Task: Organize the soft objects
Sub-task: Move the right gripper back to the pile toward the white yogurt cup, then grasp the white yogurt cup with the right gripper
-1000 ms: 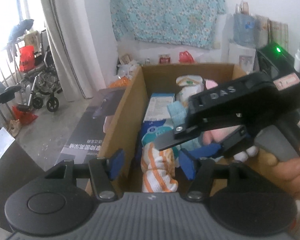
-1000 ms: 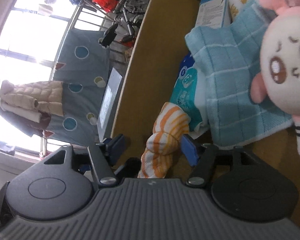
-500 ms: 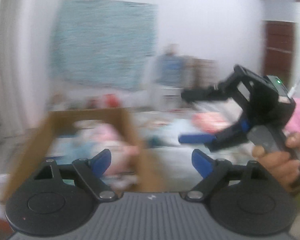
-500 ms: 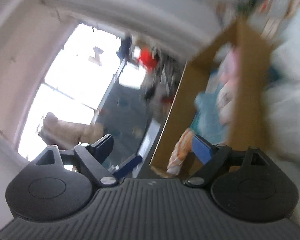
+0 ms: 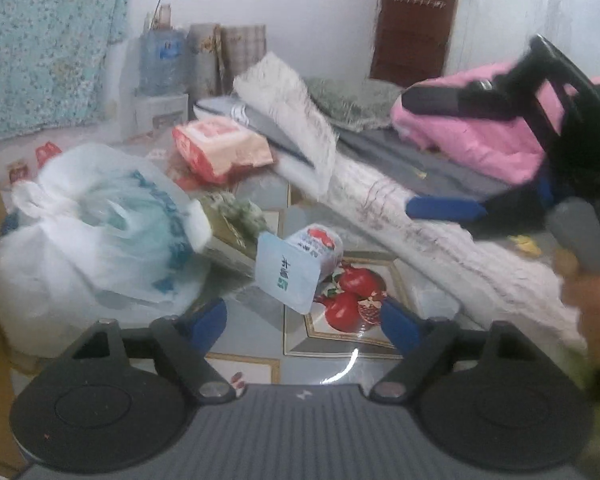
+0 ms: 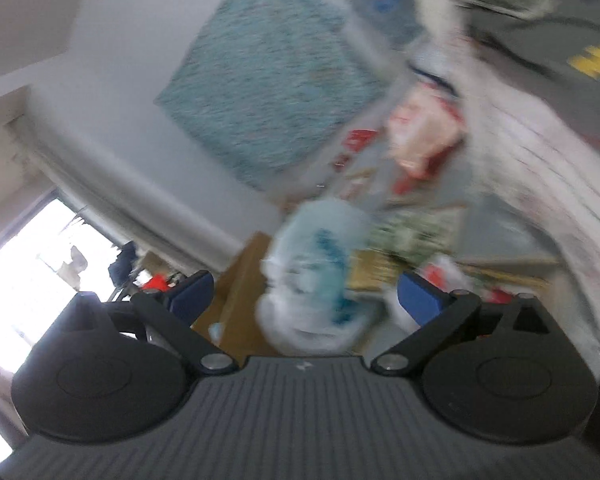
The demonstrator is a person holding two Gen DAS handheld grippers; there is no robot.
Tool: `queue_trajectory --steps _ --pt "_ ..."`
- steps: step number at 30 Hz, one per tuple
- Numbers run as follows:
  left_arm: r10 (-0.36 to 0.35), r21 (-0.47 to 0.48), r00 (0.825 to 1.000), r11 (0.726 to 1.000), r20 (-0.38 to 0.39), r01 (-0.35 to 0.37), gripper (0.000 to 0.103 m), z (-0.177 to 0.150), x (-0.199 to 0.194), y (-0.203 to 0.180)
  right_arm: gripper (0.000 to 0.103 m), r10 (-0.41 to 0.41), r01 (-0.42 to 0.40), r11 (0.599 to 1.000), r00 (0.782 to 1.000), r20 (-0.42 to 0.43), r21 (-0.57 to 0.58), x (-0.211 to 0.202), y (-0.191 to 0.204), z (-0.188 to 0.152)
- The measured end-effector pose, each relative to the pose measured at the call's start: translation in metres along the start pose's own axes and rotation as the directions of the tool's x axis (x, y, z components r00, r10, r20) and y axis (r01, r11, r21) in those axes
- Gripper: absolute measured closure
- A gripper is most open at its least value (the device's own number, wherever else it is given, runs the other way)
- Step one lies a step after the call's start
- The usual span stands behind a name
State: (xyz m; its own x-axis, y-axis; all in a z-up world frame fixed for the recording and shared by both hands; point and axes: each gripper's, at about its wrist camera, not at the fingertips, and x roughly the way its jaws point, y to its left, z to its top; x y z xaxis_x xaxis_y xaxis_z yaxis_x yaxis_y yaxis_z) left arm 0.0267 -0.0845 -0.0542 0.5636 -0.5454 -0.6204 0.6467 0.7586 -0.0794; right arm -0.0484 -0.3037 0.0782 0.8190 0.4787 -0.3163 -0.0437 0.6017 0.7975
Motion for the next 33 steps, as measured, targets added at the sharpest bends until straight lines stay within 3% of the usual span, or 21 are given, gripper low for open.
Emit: queue_trajectory --steps 3,5,6,8,10,13,25,28,33 --pt "0.012 -0.013 1.000 1.000 -0.020 -0.012 0.033 -0.001 0.018 -0.005 0.006 -0.049 0.049 0.999 0.999 -0.011 0.014 0.013 -0.019 -0.012" --pt "0.016 -0.030 1.000 0.999 -0.023 -0.017 0.045 0.001 0.029 -0.005 0.013 -0.070 0.070 0.997 0.997 -0.014 -0.010 0.022 -0.026 -0.012" --pt "0.013 -0.040 1.000 0.999 -0.020 -0.014 0.047 0.002 0.034 -0.004 0.017 -0.087 0.086 0.996 0.996 -0.013 -0.025 0.030 -0.027 -0.011" --pt "0.005 -0.059 1.000 0.998 -0.013 -0.006 0.054 0.007 0.043 -0.003 0.043 -0.118 0.117 0.991 0.993 -0.010 -0.058 0.048 -0.030 -0.008" --pt "-0.007 -0.064 1.000 0.998 -0.009 0.006 0.060 0.011 0.049 -0.003 0.057 -0.161 0.159 0.984 0.987 -0.013 -0.085 0.062 -0.036 -0.005" --pt "-0.025 -0.057 1.000 0.998 0.005 0.026 0.064 0.014 0.054 -0.004 0.065 -0.205 0.203 0.976 0.979 -0.022 -0.074 0.081 -0.047 -0.003" --pt "-0.057 -0.054 0.997 0.997 0.054 0.060 0.065 0.025 0.061 -0.004 0.066 -0.186 0.188 0.981 0.981 -0.057 0.037 0.092 -0.073 0.003" --pt "-0.064 -0.034 0.995 0.997 0.079 0.067 0.061 0.030 0.062 -0.009 0.064 -0.196 0.199 0.979 0.979 -0.063 0.039 0.094 -0.075 0.003" --pt "-0.021 0.015 0.995 1.000 0.102 0.020 0.055 0.028 0.066 -0.019 0.063 -0.173 0.180 0.979 0.982 -0.072 0.096 0.094 -0.082 0.005"
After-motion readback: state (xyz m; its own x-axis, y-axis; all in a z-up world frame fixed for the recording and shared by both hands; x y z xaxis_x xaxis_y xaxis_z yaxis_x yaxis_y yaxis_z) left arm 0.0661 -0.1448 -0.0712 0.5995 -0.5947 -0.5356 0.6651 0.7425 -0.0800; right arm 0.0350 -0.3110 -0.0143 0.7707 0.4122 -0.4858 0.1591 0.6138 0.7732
